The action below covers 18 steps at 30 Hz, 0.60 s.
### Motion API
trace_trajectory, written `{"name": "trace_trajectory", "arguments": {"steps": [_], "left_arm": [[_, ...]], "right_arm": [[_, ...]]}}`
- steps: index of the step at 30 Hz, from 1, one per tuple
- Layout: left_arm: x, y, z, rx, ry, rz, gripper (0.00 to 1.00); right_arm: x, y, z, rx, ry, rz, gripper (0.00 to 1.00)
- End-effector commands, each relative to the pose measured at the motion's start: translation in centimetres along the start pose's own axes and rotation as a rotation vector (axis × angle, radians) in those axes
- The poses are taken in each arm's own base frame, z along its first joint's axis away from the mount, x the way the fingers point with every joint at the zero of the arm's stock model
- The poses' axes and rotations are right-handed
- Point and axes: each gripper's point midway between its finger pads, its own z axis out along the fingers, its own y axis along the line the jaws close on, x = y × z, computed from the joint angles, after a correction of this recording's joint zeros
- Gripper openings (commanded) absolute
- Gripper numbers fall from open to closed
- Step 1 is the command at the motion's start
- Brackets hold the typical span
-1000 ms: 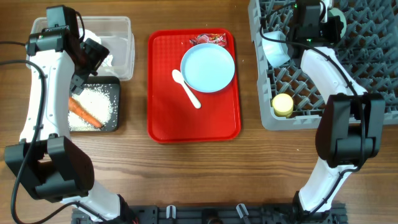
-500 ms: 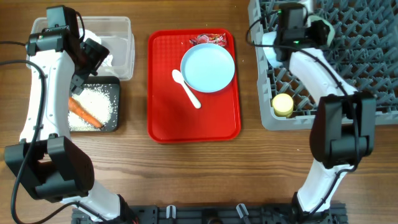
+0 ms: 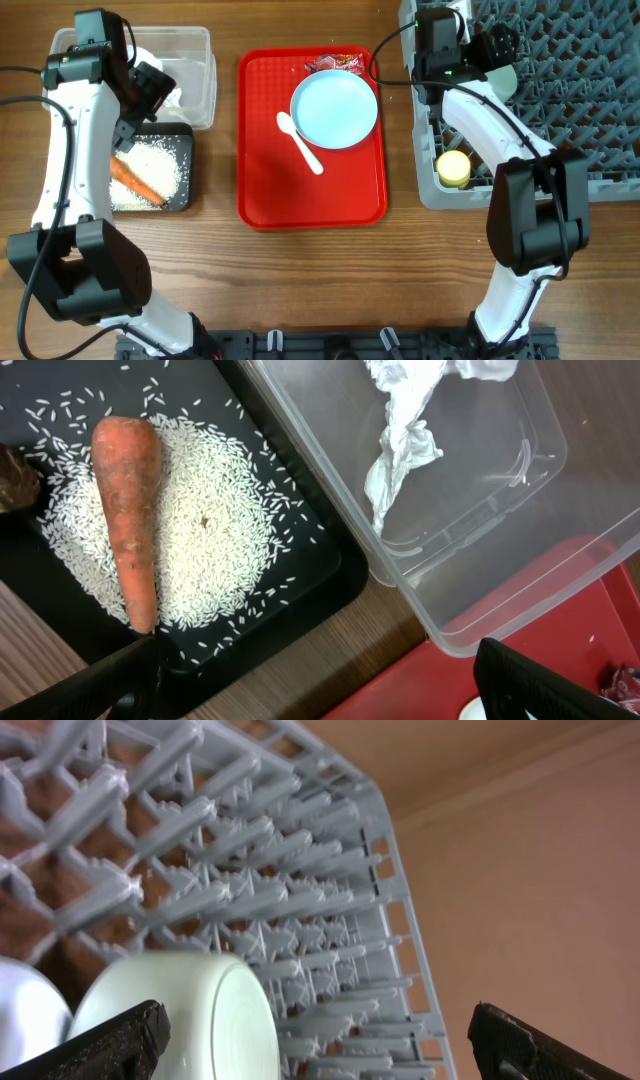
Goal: Sort waste into correct bins and load items into the dishwasher rack
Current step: 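Move the right gripper left over the light-blue plate on the tray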
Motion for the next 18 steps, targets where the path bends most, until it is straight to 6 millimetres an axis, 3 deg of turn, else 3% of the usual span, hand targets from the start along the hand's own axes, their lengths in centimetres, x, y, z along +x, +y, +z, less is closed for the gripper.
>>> {"name": "trace_trajectory", "arguments": {"steps": [1,6,9,11,13,15,18], "left_arm": [[-0.3,0.0,-1.1,0.014,-0.026,-0.014,1.0],[-0.3,0.0,-1.1,0.014,-0.026,-0.014,1.0],[-0.3,0.0,-1.1,0.014,-0.026,-0.014,1.0],[-0.3,0.0,-1.1,0.014,-0.026,-0.014,1.0],[-0.3,0.0,-1.1,0.014,-0.026,-0.014,1.0],[-0.3,0.0,-1.1,0.014,-0.026,-0.014,1.0],[-0.3,0.0,-1.1,0.014,-0.026,-0.014,1.0]], "right_arm": [[-2.0,-3.3,-1.8,0.031,-0.065,0.114,1.0],[-4.5,-7.8,-4.0,0.051,-0.161,0.317,1.0],[-5.6,-8.2,-5.5,-0.013,-0.213,0.358,1.0],[-6.3,-6.9,-6.8,-0.1,-0.248,0.34,1.0],[-6.7,-4.1,-8.7,-0.228,-0.266,0.329,1.0],[-6.7,0.9,-11.9,-0.458,-0.268,0.318,1.0],[-6.3,8.2,-18.8,-0.887,-0.242,0.32,1.0]]}}
